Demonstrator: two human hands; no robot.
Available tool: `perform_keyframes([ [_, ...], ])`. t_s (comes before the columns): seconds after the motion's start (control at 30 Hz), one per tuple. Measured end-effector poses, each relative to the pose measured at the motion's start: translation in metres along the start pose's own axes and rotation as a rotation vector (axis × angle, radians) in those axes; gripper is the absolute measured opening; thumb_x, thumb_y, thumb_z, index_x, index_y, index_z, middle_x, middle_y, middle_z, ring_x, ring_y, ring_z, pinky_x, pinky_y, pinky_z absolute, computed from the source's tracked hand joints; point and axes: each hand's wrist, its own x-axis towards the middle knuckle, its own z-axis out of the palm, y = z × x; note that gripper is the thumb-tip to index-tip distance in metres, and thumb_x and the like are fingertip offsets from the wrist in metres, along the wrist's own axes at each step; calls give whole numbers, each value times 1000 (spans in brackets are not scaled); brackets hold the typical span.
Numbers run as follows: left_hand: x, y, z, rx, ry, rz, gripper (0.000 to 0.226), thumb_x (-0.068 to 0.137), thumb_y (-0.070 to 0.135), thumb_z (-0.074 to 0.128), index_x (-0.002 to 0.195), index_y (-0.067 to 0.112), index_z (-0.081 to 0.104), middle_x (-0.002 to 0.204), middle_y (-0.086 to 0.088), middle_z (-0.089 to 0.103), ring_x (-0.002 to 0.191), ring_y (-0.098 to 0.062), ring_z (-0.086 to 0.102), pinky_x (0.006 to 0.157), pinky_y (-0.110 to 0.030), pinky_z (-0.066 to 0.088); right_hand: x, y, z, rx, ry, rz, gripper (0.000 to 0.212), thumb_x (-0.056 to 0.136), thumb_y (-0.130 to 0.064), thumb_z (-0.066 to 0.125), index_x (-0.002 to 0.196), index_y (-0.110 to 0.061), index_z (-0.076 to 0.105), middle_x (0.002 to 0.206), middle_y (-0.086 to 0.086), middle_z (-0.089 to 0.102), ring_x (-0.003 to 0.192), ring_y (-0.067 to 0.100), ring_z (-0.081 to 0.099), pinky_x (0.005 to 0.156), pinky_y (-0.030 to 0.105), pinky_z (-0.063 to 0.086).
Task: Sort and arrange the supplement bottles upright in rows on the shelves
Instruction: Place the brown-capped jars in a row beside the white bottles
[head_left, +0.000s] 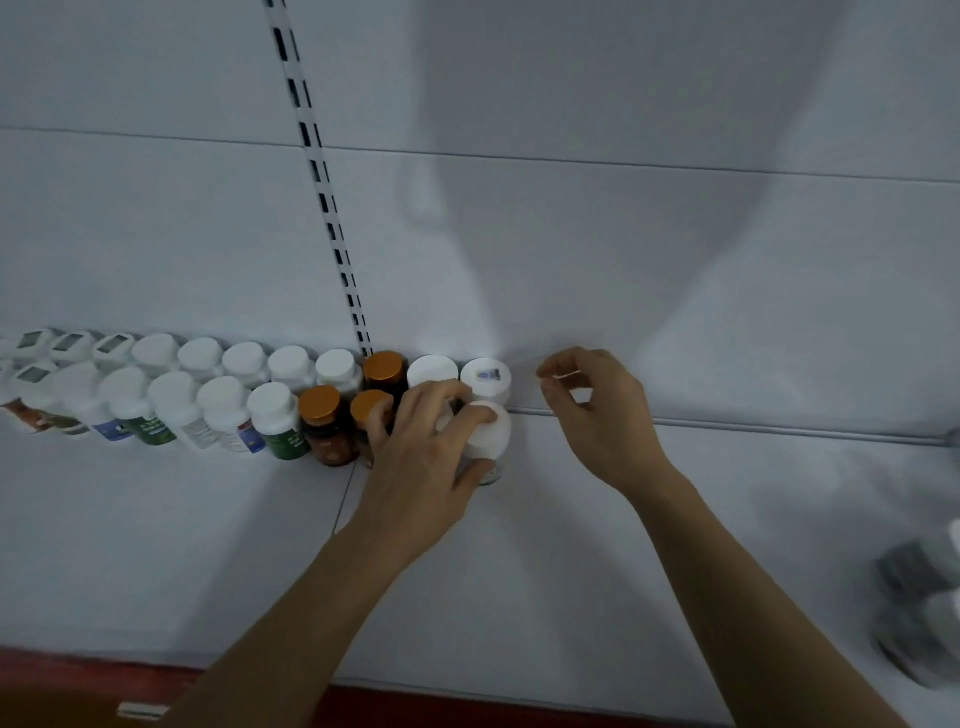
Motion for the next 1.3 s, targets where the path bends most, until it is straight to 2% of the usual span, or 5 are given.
perform_keyframes([
  [0.47,35,82,14,3,105,123,31,79,31,64,110,25,67,132,0,55,131,-25,46,103,-52,30,-30,45,-171,-675,-308,55,34,99,-35,60,132,-30,54,133,4,54,118,27,52,98,45,49],
  [0.77,30,223,80,-258,-197,288,33,89,47,55,119,34,60,127,14,52,128,-10,45,103,-48,34,-81,123,-323,-669,-369,224,31,101,-37,55,132,-35,54,133,-3,55,120,21,54,106,37,43],
  [0.93,0,288,115,-520,-432,315,71,73,77,71,130,45,45,130,33,45,125,4,44,104,-22,27,-100,161,-364,-646,-470,274,43,98,-9,53,130,-36,57,143,-6,51,132,18,44,114,39,35],
  [1.17,-6,319,133,-723,-247,140,57,77,36,86,124,30,53,119,20,61,112,-7,60,89,-12,44,-103,186,-387,-560,-389,254,50,88,-9,69,130,-35,60,138,-9,53,123,18,52,106,40,47],
  [1.3,6,318,128,-822,-55,20,56,79,39,70,130,24,52,121,24,58,111,-10,61,89,-14,48,-100,200,-385,-568,-335,273,48,89,-13,70,131,-33,60,138,-5,52,121,24,52,98,42,52],
])
